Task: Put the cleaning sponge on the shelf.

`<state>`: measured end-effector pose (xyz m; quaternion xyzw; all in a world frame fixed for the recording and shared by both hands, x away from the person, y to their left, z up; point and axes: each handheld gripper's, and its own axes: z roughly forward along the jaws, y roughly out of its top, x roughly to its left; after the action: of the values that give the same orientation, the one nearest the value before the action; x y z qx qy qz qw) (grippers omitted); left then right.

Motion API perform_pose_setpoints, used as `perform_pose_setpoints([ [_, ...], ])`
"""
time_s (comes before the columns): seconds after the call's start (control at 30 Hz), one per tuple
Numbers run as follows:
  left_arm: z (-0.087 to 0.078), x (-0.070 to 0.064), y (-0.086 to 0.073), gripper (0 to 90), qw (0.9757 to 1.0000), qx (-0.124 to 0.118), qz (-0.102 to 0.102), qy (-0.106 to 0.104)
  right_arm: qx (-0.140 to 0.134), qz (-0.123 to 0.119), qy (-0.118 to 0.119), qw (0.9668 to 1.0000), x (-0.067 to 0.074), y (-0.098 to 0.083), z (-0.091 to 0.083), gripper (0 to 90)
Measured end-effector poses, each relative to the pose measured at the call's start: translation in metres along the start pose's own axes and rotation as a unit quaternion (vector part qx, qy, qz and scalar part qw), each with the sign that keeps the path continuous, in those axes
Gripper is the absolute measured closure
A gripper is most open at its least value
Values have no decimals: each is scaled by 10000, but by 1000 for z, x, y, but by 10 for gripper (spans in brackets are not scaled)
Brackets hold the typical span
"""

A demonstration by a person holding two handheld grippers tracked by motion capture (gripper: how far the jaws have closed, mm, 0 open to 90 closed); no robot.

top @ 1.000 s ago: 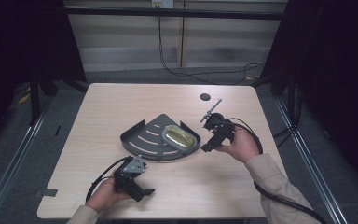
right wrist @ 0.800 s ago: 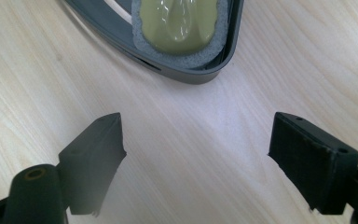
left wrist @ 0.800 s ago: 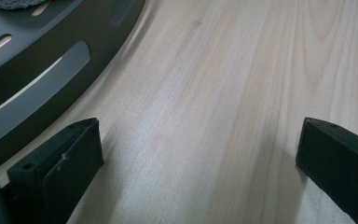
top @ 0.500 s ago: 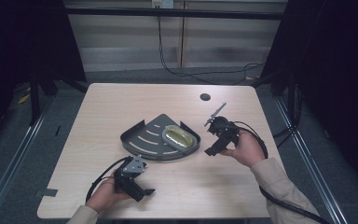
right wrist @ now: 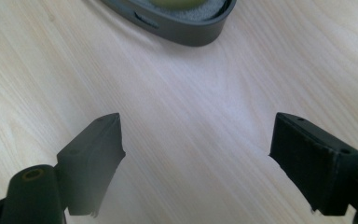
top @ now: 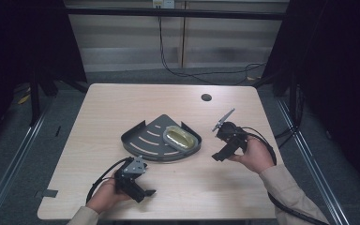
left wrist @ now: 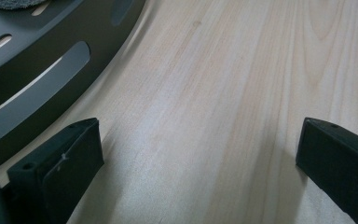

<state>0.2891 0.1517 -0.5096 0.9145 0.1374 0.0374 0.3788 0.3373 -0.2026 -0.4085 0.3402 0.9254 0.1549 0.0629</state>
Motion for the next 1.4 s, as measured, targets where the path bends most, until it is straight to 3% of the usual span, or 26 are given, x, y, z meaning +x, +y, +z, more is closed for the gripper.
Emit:
perform_pose_setpoints([
  [0.47,0,0,0,0,10000,-1,-1,1,83,96,-26,9999,-2,-22,5,157],
  [0.7,0,0,0,0,10000,-1,-1,0,120,29,-33,9999,-3,-34,10,157],
  [1.1,0,0,0,0,10000,-1,-7,1,28,274,-12,9996,-8,-61,11,162],
  [1.4,0,0,0,0,10000,-2,-1,2,132,352,-29,9993,-11,-81,18,160],
])
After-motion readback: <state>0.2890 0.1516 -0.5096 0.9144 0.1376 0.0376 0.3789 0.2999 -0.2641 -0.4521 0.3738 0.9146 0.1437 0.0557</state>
